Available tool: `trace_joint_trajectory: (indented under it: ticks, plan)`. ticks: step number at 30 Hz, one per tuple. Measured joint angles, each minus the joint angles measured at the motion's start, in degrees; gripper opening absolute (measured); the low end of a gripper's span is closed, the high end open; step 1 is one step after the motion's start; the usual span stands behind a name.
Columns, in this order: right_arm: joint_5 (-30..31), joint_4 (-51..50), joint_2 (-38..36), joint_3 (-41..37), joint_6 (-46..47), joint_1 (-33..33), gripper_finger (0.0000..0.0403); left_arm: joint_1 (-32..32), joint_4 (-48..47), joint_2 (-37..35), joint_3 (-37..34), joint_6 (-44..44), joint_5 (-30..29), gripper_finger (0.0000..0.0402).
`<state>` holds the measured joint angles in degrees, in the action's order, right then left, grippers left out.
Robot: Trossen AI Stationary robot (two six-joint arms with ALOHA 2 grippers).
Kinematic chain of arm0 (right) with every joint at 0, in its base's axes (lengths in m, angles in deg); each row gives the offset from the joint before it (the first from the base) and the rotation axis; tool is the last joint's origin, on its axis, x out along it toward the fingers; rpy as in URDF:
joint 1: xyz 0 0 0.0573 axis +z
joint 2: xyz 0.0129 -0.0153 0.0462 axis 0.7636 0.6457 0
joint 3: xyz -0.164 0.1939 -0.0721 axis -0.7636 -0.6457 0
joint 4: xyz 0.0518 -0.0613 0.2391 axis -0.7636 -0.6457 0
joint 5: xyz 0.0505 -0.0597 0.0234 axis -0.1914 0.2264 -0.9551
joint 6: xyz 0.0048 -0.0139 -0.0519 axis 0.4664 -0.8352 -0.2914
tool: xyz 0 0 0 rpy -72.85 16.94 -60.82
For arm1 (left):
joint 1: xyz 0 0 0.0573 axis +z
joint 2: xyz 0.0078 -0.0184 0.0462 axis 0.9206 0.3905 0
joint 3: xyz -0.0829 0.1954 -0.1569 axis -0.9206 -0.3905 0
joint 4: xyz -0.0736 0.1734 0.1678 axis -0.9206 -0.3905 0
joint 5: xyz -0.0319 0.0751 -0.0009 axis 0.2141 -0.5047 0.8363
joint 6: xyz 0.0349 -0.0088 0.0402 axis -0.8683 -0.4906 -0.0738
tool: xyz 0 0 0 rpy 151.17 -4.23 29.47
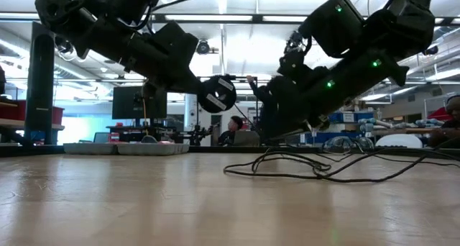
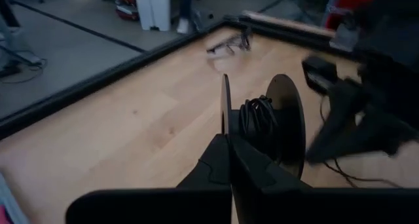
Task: Coil cords
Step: Coil the black wire on the black spool
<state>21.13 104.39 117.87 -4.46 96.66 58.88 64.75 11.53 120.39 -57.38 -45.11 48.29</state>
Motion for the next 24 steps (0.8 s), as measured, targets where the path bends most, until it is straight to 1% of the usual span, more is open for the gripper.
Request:
trace_joint_trajectory:
  ticks: [6, 11, 17, 24]
  plan:
    - [-3.0, 0.19, 0.04, 0.0, -0.17, -0.1, 0.0038, 0.02, 0.71, -0.04, 0.0, 0.34, -2.74, 0.0]
    - [-3.07, 0.03, 0.06, 0.0, -0.13, 0.34, 0.0047, 0.02, 0.81, -0.04, 0.0, 0.99, -4.47, 0.0]
    - [-3.08, -0.36, 0.07, 0.0, -0.22, 0.28, 0.0051, 0.0, 1.99, -0.04, 0.0, 1.62, -4.55, 0.0]
    - [-2.96, -0.92, 0.07, 0.0, -1.9, -1.02, 0.0042, 0.0, 3.18, -0.04, 0.0, 1.64, -3.63, 0.0]
